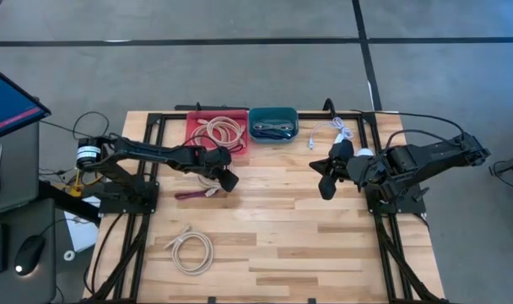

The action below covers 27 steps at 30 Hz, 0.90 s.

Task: Pick & Place USB Port
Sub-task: Put the brown HDMI cable into the red bin

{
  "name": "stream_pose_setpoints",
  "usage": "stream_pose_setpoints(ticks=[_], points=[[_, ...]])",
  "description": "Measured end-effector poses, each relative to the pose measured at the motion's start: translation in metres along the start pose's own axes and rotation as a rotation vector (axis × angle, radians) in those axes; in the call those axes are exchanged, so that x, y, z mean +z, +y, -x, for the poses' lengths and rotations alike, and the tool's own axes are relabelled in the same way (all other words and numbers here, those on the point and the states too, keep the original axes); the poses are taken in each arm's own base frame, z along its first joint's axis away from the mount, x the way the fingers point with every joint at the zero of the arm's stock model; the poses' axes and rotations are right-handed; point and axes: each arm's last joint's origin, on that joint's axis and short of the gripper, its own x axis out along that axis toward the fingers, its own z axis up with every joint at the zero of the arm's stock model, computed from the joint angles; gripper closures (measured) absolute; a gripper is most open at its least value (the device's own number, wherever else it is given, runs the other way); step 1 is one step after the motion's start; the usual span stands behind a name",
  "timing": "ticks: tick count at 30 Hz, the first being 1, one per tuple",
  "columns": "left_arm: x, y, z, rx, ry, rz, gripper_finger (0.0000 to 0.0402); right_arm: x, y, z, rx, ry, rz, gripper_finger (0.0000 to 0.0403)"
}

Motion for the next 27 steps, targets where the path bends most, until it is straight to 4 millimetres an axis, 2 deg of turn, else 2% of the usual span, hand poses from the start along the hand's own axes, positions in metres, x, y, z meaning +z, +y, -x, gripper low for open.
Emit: stream_pose_setpoints(ticks=[6, 12, 23, 27], points=[[0.0, 0.005, -0.002, 0.005, -0.005, 0.016, 0.0244, 0.0, 0.0, 0.0, 0.0, 0.0, 0.0, 0.0403], [-0.01, 0.015, -0.01, -0.018, 0.017, 0.063, 0.0246, 0.0, 0.0, 0.0, 0.0, 0.0, 0.0, 0.0403], [-0.022, 0.021, -0.02, -0.074, -0.035, 0.09, 0.0247, 0.0, 0.0, 0.0, 0.001, 0.0, 0.0, 0.0403], [-0.029, 0.025, -0.023, -0.065, -0.017, 0.088, 0.0263, 0.0, 0.0, 0.0, 0.0, 0.0, 0.0, 0.0403]])
